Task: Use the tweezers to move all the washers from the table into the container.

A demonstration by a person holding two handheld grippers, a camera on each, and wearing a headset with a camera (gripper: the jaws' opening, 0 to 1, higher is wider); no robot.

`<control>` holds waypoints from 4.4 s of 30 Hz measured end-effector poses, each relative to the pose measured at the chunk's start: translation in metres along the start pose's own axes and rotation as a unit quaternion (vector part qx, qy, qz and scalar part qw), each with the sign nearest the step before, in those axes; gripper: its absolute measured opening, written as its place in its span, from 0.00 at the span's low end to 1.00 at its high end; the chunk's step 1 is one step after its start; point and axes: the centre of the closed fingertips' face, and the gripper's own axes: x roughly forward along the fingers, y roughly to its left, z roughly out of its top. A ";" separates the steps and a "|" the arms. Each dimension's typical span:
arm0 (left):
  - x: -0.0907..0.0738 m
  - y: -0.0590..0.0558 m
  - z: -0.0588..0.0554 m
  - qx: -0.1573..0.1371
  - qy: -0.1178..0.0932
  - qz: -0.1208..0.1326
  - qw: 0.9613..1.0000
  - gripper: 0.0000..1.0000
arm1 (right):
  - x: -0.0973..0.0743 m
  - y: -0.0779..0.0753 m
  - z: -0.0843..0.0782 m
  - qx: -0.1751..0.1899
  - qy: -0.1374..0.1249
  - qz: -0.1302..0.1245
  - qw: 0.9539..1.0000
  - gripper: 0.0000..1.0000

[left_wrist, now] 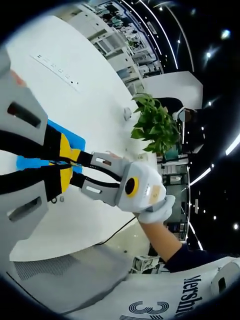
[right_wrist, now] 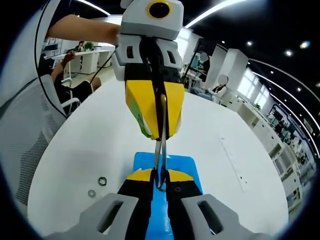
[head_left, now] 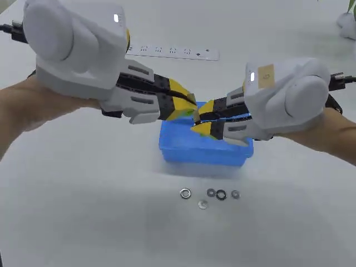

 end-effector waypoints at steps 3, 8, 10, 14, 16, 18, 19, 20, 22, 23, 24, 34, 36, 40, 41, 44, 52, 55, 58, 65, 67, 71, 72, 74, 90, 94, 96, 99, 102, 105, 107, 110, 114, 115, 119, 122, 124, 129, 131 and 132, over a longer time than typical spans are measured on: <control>0.010 0.007 -0.008 -0.014 -0.001 -0.005 1.000 0.07 | 0.003 -0.005 -0.010 0.017 0.004 -0.003 1.000 0.10; 0.026 0.014 -0.023 -0.036 0.001 -0.015 0.999 0.07 | 0.014 -0.005 -0.032 0.043 0.019 0.008 0.999 0.10; 0.030 0.014 -0.029 -0.041 0.006 -0.021 0.999 0.07 | 0.017 -0.003 -0.037 0.049 0.023 0.013 0.998 0.10; 0.036 0.014 -0.037 -0.042 0.015 -0.029 0.999 0.07 | 0.024 0.000 -0.044 0.062 0.024 0.018 0.998 0.10; 0.037 0.015 -0.040 -0.043 0.019 -0.031 0.998 0.07 | 0.027 0.000 -0.046 0.065 0.024 0.018 0.997 0.10; 0.038 0.014 -0.040 -0.046 0.021 -0.032 0.998 0.07 | 0.028 0.001 -0.047 0.070 0.024 0.021 0.997 0.10; 0.038 0.015 -0.042 -0.049 0.021 -0.032 0.998 0.07 | 0.028 0.001 -0.048 0.071 0.025 0.021 0.997 0.10; 0.039 0.014 -0.043 -0.050 0.023 -0.033 0.998 0.07 | 0.028 0.001 -0.049 0.073 0.024 0.022 0.997 0.10; 0.040 0.013 -0.043 -0.049 0.025 -0.033 0.998 0.07 | 0.029 0.002 -0.050 0.073 0.025 0.020 0.997 0.10; 0.040 0.012 -0.044 -0.050 0.026 -0.034 0.998 0.07 | 0.030 0.003 -0.051 0.074 0.025 0.021 0.997 0.10; 0.040 0.012 -0.044 -0.051 0.027 -0.036 0.998 0.07 | 0.029 0.004 -0.052 0.076 0.025 0.021 0.997 0.10; 0.040 0.006 -0.038 -0.039 0.029 -0.036 0.998 0.07 | 0.024 0.004 -0.048 0.063 0.028 0.021 0.997 0.12; 0.038 0.005 -0.035 -0.034 0.027 -0.037 0.998 0.07 | 0.022 0.004 -0.045 0.062 0.027 0.021 0.998 0.12; 0.033 0.003 -0.030 -0.025 0.026 -0.036 0.999 0.07 | 0.020 0.003 -0.040 0.058 0.024 0.018 0.998 0.12; 0.032 0.002 -0.029 -0.022 0.026 -0.036 0.999 0.07 | 0.019 0.003 -0.038 0.056 0.023 0.017 0.998 0.12; 0.026 -0.001 -0.022 -0.009 0.026 -0.037 0.999 0.07 | 0.015 0.004 -0.031 0.047 0.019 0.016 0.999 0.12; 0.006 -0.016 -0.003 0.004 0.017 -0.042 0.999 0.07 | -0.001 0.014 -0.008 0.039 0.000 0.023 0.999 0.11; -0.003 -0.027 0.005 0.013 0.013 -0.042 0.999 0.07 | -0.006 0.021 0.002 0.034 -0.007 0.028 0.999 0.10; -0.010 -0.036 0.009 0.020 0.012 -0.040 0.999 0.06 | -0.010 0.032 0.013 0.023 -0.012 0.037 0.999 0.10; -0.025 -0.061 0.009 0.028 0.020 -0.037 0.999 0.06 | -0.012 0.058 0.024 -0.006 -0.010 0.045 0.999 0.10; -0.027 -0.067 0.007 0.019 0.019 -0.037 0.999 0.06 | -0.011 0.067 0.025 -0.009 -0.010 0.048 0.999 0.10; -0.028 -0.081 0.000 0.011 0.021 -0.036 0.999 0.06 | -0.009 0.081 0.023 -0.003 -0.007 0.055 0.998 0.10; -0.028 -0.084 -0.002 0.008 0.021 -0.036 0.999 0.07 | -0.009 0.085 0.022 -0.002 -0.006 0.058 0.998 0.10; -0.029 -0.089 -0.005 0.001 0.020 -0.035 0.999 0.07 | -0.008 0.091 0.021 -0.001 -0.006 0.062 0.998 0.10; -0.025 -0.101 -0.041 -0.065 0.024 -0.025 0.997 0.07 | 0.012 0.120 0.002 0.017 0.006 0.089 0.996 0.11; -0.023 -0.098 -0.047 -0.072 0.026 -0.025 0.997 0.07 | 0.015 0.121 -0.002 0.019 0.010 0.091 0.996 0.11; -0.022 -0.098 -0.050 -0.072 0.030 -0.026 0.997 0.07 | 0.016 0.121 -0.005 0.021 0.013 0.091 0.996 0.11; -0.020 -0.098 -0.054 -0.074 0.033 -0.028 0.996 0.07 | 0.018 0.121 -0.010 0.025 0.016 0.089 0.996 0.11; -0.017 -0.097 -0.057 -0.078 0.033 -0.030 0.996 0.07 | 0.019 0.121 -0.013 0.027 0.020 0.088 0.996 0.11; -0.014 -0.095 -0.059 -0.078 0.035 -0.029 0.996 0.07 | 0.020 0.119 -0.017 0.026 0.023 0.084 0.996 0.11; -0.014 -0.094 -0.058 -0.080 0.035 -0.030 0.996 0.07 | 0.021 0.118 -0.017 0.033 0.021 0.084 0.996 0.11; -0.013 -0.093 -0.058 -0.077 0.036 -0.030 0.996 0.07 | 0.022 0.117 -0.018 0.036 0.018 0.084 0.996 0.11; -0.012 -0.093 -0.059 -0.075 0.040 -0.030 0.996 0.07 | 0.024 0.117 -0.018 0.039 0.017 0.084 0.996 0.11; -0.012 -0.093 -0.060 -0.075 0.041 -0.030 0.996 0.07 | 0.024 0.117 -0.019 0.040 0.017 0.084 0.996 0.11; -0.011 -0.094 -0.062 -0.075 0.046 -0.032 0.996 0.07 | 0.026 0.118 -0.021 0.041 0.018 0.087 0.995 0.12; -0.010 -0.094 -0.063 -0.073 0.049 -0.032 0.996 0.07 | 0.027 0.119 -0.022 0.037 0.019 0.086 0.995 0.12; -0.010 -0.094 -0.062 -0.071 0.050 -0.032 0.996 0.07 | 0.027 0.119 -0.022 0.034 0.020 0.086 0.995 0.12; -0.008 -0.094 -0.062 -0.069 0.052 -0.036 0.996 0.06 | 0.028 0.120 -0.024 0.041 0.021 0.089 0.995 0.11; -0.008 -0.095 -0.061 -0.070 0.052 -0.038 0.996 0.06 | 0.028 0.120 -0.024 0.034 0.019 0.088 0.995 0.10; -0.008 -0.095 -0.061 -0.070 0.051 -0.039 0.995 0.06 | 0.028 0.120 -0.024 0.034 0.019 0.089 0.995 0.10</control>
